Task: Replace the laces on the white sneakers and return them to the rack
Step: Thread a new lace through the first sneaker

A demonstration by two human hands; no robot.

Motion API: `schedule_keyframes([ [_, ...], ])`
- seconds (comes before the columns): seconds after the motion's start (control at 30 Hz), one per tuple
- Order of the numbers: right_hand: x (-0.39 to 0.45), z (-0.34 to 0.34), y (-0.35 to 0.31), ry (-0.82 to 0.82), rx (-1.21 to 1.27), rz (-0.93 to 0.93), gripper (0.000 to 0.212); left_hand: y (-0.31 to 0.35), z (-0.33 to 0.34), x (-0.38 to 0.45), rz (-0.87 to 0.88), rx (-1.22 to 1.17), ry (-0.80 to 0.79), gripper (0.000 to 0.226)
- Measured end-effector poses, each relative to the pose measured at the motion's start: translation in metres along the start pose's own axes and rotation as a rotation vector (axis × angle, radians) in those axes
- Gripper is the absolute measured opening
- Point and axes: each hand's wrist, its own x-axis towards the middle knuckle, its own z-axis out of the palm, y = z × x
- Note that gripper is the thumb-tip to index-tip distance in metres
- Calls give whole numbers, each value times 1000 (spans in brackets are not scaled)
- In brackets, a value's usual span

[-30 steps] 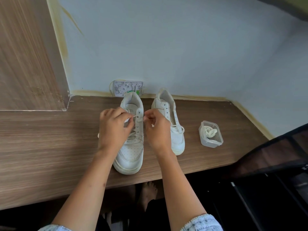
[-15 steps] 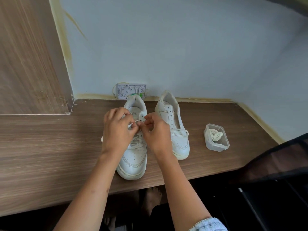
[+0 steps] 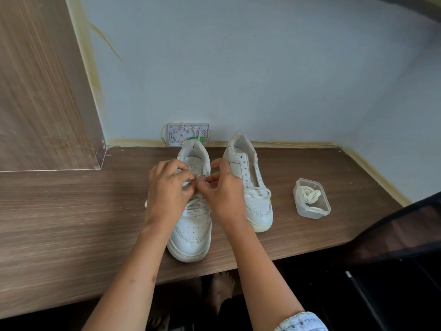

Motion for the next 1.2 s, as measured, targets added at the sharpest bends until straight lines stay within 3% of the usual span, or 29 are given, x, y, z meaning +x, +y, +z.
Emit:
schedule_keyframes([
  [0.17,-2,0,5,6,89,13,30,-8,1,1,-17,-60,16,16],
  [0.3,1,-3,11,18,99,-26,11,-13,1,2,-50,-114,5,15],
  [0.77,4,1,16,27,62,-39,9,-7,8,2,-91,-149,-48,11],
  [0.9,6,-14,16,135,27,17,11,-13,0,5,-188,-314,-105,45],
  [1.03,13,-44,28,402,16,211,17,-17,-12,3,-243,-318,-341,82],
  [1.13,13,-57,39,444,-42,322,14,-18,-16,1,-237,-281,-494,92],
  [1.2,11,-52,42,421,-160,270,7,-19,-18,1,-243,-281,-524,95],
])
